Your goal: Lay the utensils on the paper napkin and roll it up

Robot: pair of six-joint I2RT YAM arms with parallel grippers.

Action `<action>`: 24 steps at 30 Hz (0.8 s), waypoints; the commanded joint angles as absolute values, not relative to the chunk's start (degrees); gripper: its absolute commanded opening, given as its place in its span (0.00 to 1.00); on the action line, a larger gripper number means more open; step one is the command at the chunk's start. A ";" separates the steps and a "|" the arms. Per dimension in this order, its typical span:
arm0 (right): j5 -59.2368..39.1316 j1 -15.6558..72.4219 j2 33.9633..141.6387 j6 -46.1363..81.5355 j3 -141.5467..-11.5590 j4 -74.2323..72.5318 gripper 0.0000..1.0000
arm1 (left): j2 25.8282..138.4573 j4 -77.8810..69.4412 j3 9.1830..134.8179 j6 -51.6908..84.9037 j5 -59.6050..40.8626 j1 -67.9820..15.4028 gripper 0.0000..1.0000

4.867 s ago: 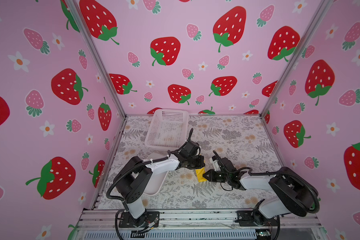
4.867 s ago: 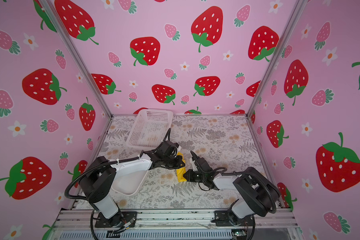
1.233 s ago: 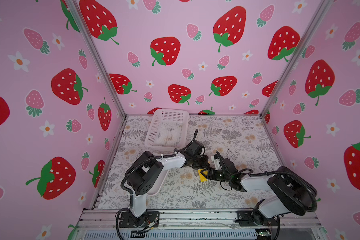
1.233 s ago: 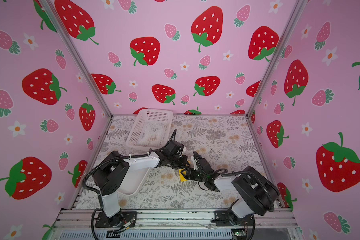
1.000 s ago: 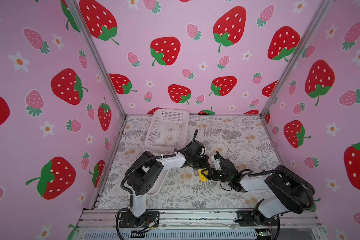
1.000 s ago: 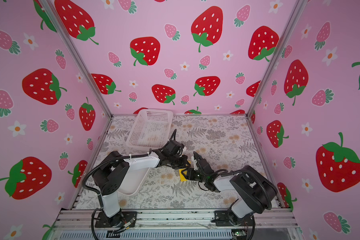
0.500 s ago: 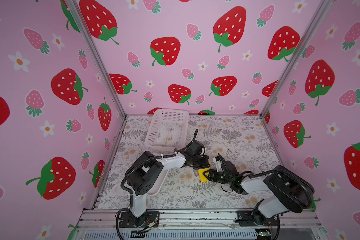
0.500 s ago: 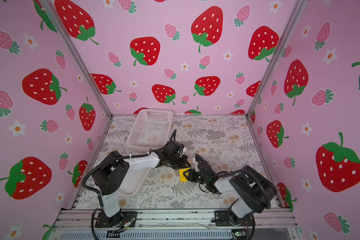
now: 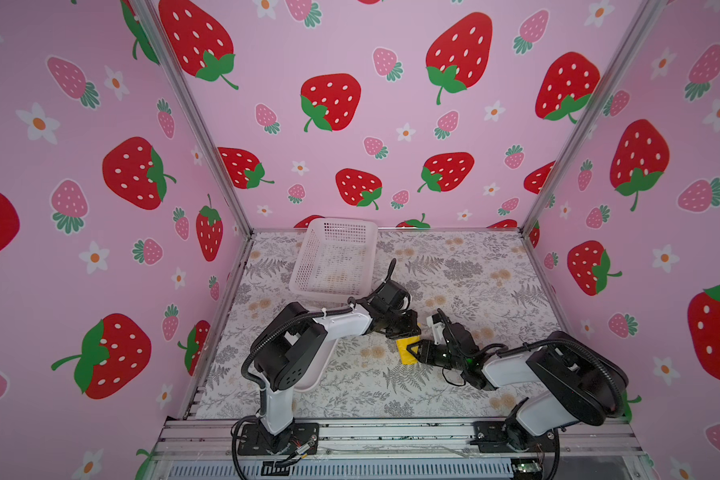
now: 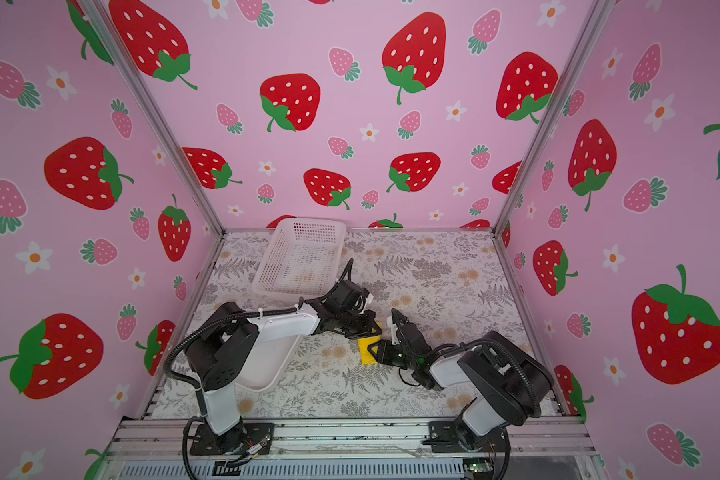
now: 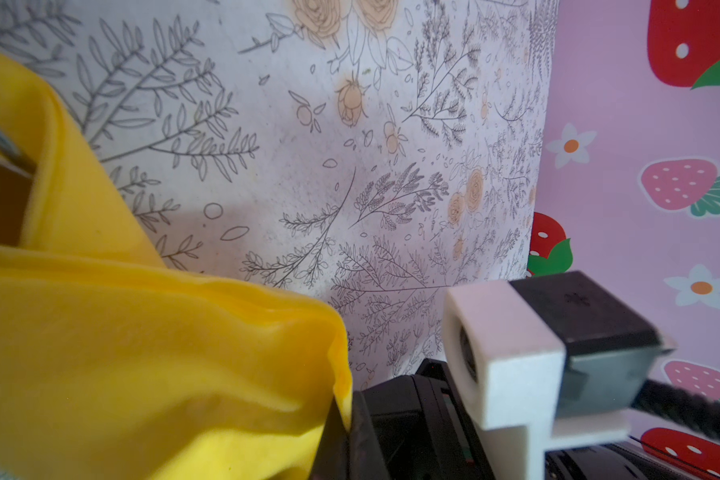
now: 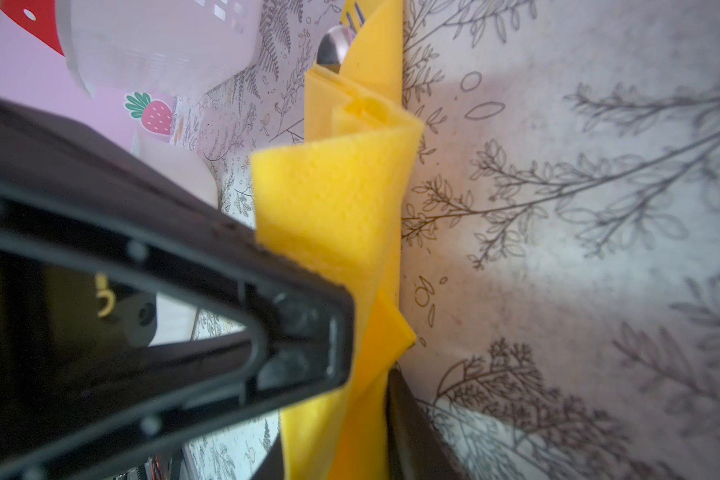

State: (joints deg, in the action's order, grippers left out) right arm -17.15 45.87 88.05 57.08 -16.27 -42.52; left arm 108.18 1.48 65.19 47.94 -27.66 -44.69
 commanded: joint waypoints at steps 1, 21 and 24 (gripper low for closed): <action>-17.23 46.14 88.67 57.94 -15.21 -41.94 0.32 | 108.99 -0.06 67.41 48.57 -28.32 -44.93 0.00; -14.68 46.13 89.43 59.59 -16.02 -42.24 0.35 | 109.16 -0.48 67.41 48.91 -28.65 -44.91 0.00; -15.10 45.97 89.33 59.59 -15.74 -42.67 0.31 | 109.02 -0.61 67.41 49.05 -28.75 -44.91 0.00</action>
State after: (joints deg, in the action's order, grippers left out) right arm -15.86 45.87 88.53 58.89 -16.51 -43.48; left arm 108.29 0.62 65.19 48.34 -27.68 -44.69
